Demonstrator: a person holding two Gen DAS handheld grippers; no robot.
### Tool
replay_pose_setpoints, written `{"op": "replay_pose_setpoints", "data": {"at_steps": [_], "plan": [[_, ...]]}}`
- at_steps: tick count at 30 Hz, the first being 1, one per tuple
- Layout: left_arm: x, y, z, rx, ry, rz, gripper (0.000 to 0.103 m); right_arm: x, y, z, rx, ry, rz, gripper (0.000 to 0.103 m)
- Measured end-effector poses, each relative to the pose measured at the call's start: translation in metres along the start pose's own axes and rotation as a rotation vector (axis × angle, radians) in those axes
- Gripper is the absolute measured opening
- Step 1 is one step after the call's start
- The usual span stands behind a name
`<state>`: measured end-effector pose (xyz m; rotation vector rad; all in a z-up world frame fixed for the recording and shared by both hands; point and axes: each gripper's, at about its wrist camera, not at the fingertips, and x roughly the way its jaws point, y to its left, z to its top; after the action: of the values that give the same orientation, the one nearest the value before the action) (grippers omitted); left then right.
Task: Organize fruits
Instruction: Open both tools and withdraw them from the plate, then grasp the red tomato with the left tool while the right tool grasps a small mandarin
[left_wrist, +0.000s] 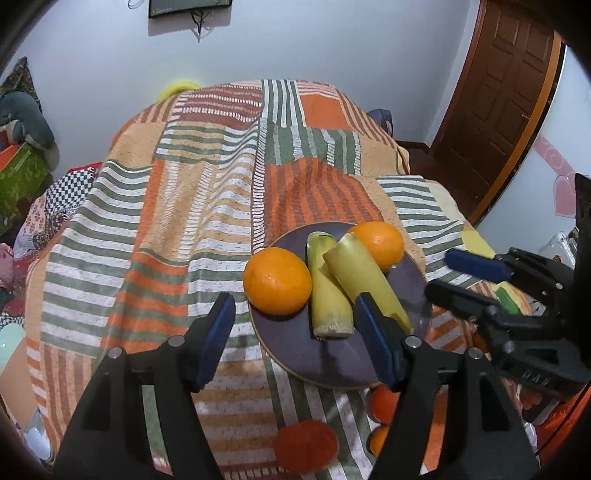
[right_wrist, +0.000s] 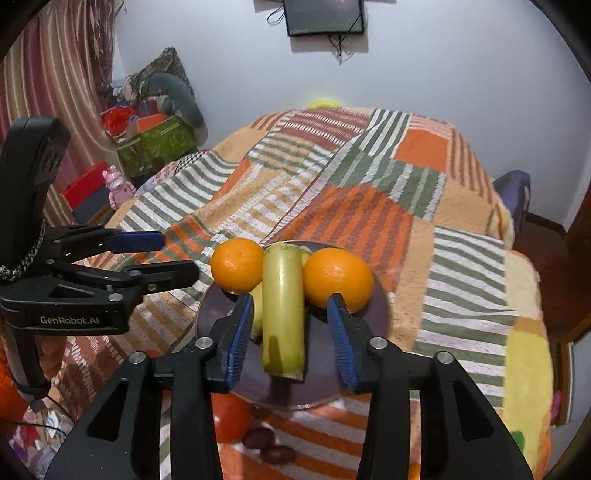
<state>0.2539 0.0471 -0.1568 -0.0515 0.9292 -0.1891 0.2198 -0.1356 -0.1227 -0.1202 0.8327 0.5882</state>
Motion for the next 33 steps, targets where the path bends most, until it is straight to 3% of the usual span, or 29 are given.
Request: {"op": "replay_pose_setpoints", "data": {"at_steps": [10, 17, 28, 33], "plan": [[-0.034, -0.006, -0.028, -0.004, -0.018, 0.033, 0.072, -0.049, -0.017, -0.017, 0.037, -0.045, -0.071, 0.046], [-0.039, -0.008, -0.058, -0.016, 0.025, 0.045, 0.072, -0.066, -0.029, -0.043, 0.081, -0.033, -0.114, 0.052], [-0.011, 0.002, -0.102, -0.075, 0.152, 0.071, 0.073, -0.05, -0.066, -0.099, 0.201, 0.106, -0.18, 0.054], [-0.007, 0.001, -0.108, -0.099, 0.152, 0.039, 0.076, -0.032, -0.081, -0.114, 0.249, 0.159, -0.187, 0.054]]}}
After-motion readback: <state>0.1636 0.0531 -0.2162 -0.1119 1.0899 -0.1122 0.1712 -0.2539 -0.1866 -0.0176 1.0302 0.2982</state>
